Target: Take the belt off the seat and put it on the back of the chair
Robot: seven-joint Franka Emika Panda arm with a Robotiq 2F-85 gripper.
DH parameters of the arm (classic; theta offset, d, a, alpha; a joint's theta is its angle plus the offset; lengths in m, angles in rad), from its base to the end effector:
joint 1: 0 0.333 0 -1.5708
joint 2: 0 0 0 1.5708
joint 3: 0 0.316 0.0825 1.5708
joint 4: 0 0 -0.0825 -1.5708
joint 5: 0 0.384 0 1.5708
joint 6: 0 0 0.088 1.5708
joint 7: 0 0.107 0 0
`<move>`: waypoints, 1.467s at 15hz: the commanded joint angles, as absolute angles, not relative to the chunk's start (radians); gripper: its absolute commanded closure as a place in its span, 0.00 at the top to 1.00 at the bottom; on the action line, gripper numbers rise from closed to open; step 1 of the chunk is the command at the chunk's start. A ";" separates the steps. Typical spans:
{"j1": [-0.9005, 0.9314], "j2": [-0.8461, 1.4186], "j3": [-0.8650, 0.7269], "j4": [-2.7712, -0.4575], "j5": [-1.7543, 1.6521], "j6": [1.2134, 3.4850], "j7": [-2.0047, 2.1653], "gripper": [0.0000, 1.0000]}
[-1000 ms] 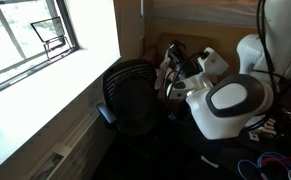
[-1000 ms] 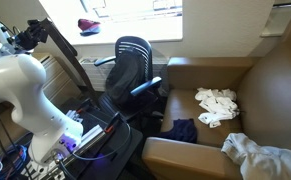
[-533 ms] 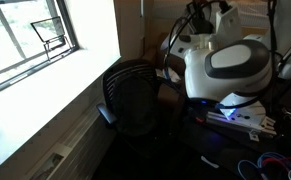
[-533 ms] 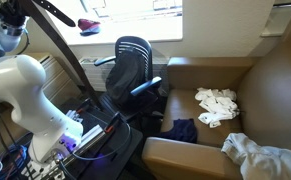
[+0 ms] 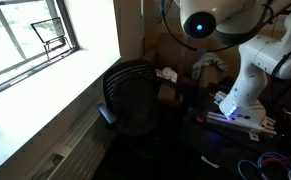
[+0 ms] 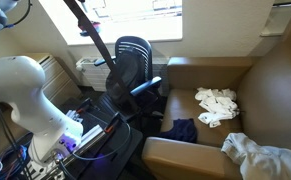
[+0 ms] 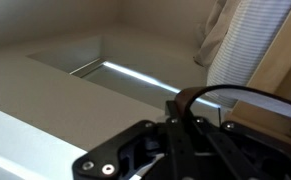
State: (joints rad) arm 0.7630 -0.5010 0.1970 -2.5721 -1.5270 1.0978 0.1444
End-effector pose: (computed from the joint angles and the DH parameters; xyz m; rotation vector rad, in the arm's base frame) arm 0.2853 0.1895 0.5279 1.2013 0.4934 0.1689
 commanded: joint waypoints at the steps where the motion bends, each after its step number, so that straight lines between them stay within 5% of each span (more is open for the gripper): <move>1: 0.725 -0.506 0.231 -2.574 -1.516 1.118 0.150 0.01; 8: 0.749 -0.654 -0.106 -2.562 -2.058 1.681 0.154 0.01; 13: 0.801 -0.453 -0.426 -2.326 -2.347 2.049 0.483 0.01; 14: 0.620 -0.557 -0.255 -2.430 -2.295 2.036 0.433 0.04; 22: 0.489 -0.524 -0.231 -2.286 -2.543 2.194 0.740 0.01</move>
